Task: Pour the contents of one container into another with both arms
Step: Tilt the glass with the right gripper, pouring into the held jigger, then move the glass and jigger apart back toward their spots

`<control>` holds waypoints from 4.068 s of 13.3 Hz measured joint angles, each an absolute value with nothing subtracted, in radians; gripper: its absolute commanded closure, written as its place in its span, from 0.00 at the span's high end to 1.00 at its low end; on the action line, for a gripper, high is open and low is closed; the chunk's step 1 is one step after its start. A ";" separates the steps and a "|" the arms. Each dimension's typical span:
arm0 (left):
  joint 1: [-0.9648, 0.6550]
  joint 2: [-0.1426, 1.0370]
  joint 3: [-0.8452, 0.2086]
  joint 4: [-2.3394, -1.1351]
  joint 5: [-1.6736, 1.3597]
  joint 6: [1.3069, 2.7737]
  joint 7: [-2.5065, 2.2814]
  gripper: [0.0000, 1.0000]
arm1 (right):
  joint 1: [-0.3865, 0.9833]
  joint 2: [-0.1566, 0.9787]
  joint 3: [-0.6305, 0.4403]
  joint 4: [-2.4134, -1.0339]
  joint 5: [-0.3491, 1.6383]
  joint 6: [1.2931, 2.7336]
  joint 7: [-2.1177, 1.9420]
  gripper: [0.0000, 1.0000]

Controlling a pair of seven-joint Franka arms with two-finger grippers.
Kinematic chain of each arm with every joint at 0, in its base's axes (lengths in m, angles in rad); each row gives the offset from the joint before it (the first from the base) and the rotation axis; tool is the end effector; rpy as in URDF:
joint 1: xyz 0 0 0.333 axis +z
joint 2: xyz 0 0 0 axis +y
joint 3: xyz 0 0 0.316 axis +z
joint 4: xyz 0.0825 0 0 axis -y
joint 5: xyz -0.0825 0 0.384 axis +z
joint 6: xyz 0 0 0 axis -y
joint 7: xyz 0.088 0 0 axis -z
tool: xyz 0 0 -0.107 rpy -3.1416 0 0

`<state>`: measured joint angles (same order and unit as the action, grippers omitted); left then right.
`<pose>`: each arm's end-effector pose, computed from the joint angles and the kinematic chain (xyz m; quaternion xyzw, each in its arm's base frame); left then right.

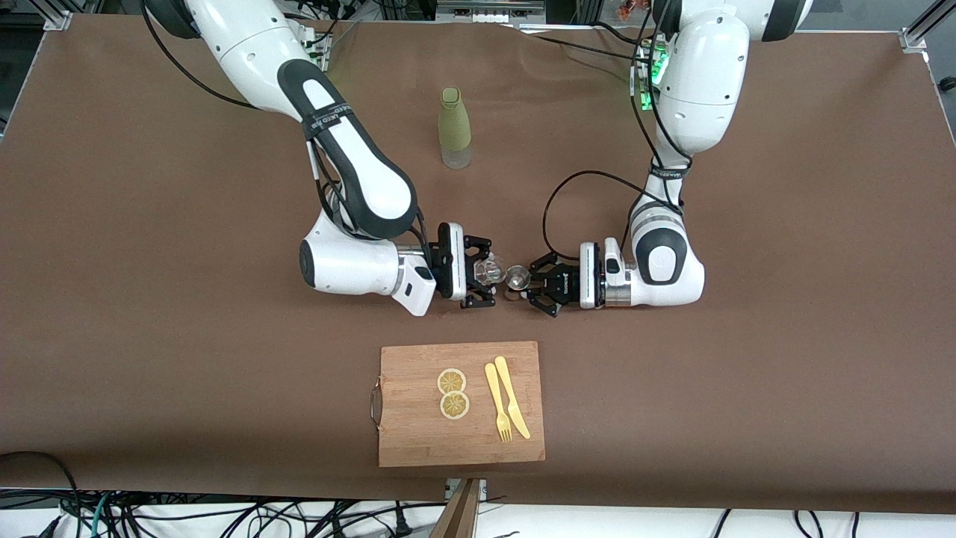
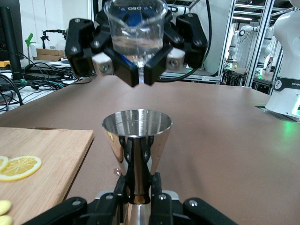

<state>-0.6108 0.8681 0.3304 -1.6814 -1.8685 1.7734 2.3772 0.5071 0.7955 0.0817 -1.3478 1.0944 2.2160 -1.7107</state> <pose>0.6004 -0.2856 0.1300 0.5713 -0.5367 0.4141 0.4626 0.6215 0.4318 0.2741 -0.6234 -0.6378 -0.2644 0.3670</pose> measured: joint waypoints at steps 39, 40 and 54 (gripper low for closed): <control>-0.622 0.883 0.293 -1.652 -1.871 1.842 2.358 0.00 | 0.541 0.792 0.081 -1.316 0.645 2.224 -1.431 0.00; -0.622 0.883 0.293 -1.651 -1.871 1.842 2.358 0.00 | 0.541 0.790 0.081 -1.314 0.659 2.224 -1.431 0.00; -0.584 0.883 0.299 -1.644 -1.871 1.837 2.365 0.00 | 0.434 0.763 0.070 -1.312 0.897 2.048 -1.567 0.00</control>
<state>-0.5836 0.8832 0.2995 -1.6438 -1.8710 1.8372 2.3647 0.4339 0.7631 0.0705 -1.3120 0.8969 2.0475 -1.5669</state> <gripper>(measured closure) 0.775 0.877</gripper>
